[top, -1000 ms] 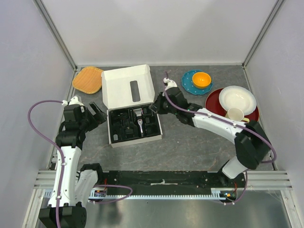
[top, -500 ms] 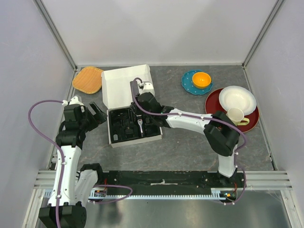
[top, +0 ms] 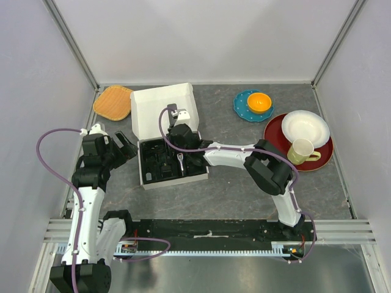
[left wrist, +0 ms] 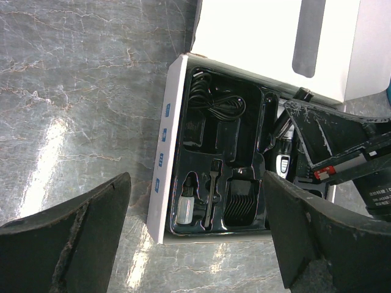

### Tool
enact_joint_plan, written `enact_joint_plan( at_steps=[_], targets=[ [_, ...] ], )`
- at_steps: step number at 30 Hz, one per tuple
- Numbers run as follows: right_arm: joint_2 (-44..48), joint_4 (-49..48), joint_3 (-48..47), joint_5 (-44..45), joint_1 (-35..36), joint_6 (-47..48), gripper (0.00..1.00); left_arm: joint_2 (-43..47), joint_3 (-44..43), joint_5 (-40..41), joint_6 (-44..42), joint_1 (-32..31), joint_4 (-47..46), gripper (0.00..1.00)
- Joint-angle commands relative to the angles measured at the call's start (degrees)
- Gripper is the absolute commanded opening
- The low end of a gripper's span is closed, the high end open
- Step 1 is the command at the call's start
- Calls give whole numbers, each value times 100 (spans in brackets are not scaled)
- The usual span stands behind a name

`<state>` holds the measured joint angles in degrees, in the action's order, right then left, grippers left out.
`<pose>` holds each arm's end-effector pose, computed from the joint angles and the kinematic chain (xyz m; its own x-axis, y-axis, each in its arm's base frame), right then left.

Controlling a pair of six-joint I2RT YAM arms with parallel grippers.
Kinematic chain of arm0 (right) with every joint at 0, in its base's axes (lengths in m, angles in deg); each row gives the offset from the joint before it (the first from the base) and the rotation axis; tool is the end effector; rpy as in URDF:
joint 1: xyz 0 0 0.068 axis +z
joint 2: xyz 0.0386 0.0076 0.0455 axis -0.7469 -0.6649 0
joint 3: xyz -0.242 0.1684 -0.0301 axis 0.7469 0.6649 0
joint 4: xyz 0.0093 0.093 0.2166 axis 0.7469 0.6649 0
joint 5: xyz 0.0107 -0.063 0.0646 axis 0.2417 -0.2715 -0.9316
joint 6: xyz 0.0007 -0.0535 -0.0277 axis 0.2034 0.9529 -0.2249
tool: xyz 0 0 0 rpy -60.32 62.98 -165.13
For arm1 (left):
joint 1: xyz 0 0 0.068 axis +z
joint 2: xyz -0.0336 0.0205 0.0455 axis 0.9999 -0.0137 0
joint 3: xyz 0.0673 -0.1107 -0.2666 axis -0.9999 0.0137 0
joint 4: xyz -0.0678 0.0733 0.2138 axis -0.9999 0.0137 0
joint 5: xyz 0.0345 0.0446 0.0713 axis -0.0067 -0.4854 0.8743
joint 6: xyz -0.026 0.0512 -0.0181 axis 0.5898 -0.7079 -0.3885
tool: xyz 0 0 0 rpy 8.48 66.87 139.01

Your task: Sort the hair-cutting tools

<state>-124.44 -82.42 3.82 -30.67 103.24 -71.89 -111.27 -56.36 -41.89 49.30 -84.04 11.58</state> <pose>0.2843 0.3767 0.2345 -0.5004 0.1224 -0.8571 -0.3705 0.8644 0.3398 0.1218 0.0071 0.3042 -0.5290 -0.5064 -0.6810 -0.2955 0.8621 -0.4116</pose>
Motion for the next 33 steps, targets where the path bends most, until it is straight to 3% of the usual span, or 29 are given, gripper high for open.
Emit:
enact_joint_plan(
  at_steps=[1, 26, 33],
  targets=[
    [-107, -436, -253, 78, 72, 143, 8, -5, 13, -30, -101, 19, -211, 94],
    [-143, -515, 213, 316, 195, 134, 19, 4, 13, -12, -110, 28, -211, 94],
    [-90, -446, 266, 245, 230, 11, 33, 22, 4, 23, -118, 28, -203, 94]
  ],
)
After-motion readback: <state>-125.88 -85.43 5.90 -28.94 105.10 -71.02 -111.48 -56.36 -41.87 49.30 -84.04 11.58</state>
